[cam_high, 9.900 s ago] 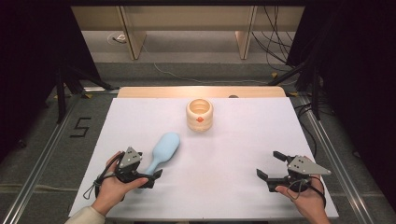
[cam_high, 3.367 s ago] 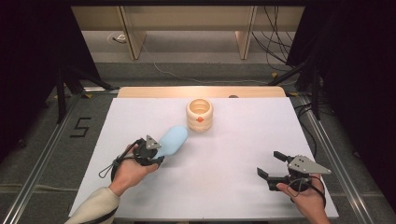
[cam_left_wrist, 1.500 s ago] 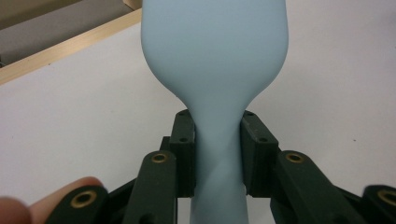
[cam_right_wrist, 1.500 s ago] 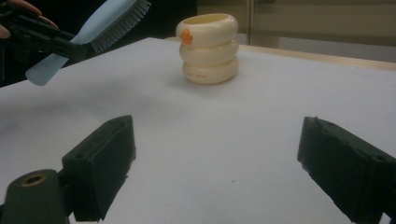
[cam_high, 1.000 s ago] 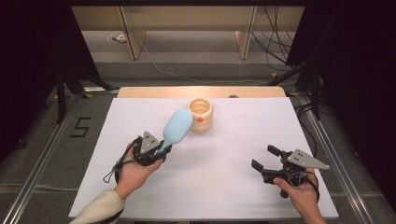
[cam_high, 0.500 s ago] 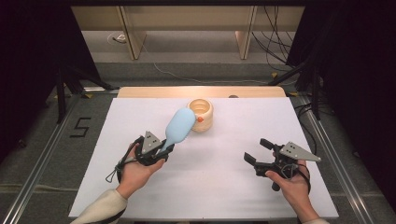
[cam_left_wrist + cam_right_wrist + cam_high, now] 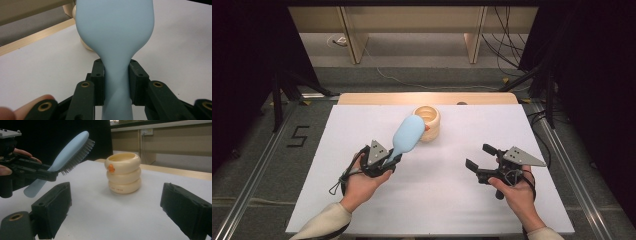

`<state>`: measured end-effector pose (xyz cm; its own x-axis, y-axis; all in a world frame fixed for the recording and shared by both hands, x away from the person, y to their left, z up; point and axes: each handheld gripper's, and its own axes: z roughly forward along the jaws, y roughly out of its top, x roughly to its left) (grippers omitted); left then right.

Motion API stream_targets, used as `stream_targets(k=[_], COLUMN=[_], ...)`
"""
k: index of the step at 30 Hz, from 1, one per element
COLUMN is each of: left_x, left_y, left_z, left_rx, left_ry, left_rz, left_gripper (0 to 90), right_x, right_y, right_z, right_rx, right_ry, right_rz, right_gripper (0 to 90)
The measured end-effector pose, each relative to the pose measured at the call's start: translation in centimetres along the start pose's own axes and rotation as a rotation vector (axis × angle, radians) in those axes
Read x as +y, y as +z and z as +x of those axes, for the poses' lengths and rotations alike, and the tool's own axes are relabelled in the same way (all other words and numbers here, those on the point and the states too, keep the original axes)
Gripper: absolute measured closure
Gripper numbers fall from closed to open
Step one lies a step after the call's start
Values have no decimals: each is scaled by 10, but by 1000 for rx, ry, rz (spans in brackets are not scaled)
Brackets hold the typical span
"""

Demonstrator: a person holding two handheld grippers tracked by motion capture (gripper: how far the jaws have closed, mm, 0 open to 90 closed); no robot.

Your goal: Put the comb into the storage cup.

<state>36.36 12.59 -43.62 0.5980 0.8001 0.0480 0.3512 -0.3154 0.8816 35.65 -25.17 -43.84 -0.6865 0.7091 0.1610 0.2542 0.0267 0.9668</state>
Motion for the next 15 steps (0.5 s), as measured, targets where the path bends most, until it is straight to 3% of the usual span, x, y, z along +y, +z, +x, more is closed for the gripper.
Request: stream_targets(k=[15], left_x=[3], left_y=[1], left_z=[-5], left_rx=[-7], left_ry=[-1], left_rz=[-21], left_gripper=[693], right_x=[8], right_y=[14], right_z=[3], right_rx=[13], right_ry=[3], right_rz=[-14], right_gripper=[98])
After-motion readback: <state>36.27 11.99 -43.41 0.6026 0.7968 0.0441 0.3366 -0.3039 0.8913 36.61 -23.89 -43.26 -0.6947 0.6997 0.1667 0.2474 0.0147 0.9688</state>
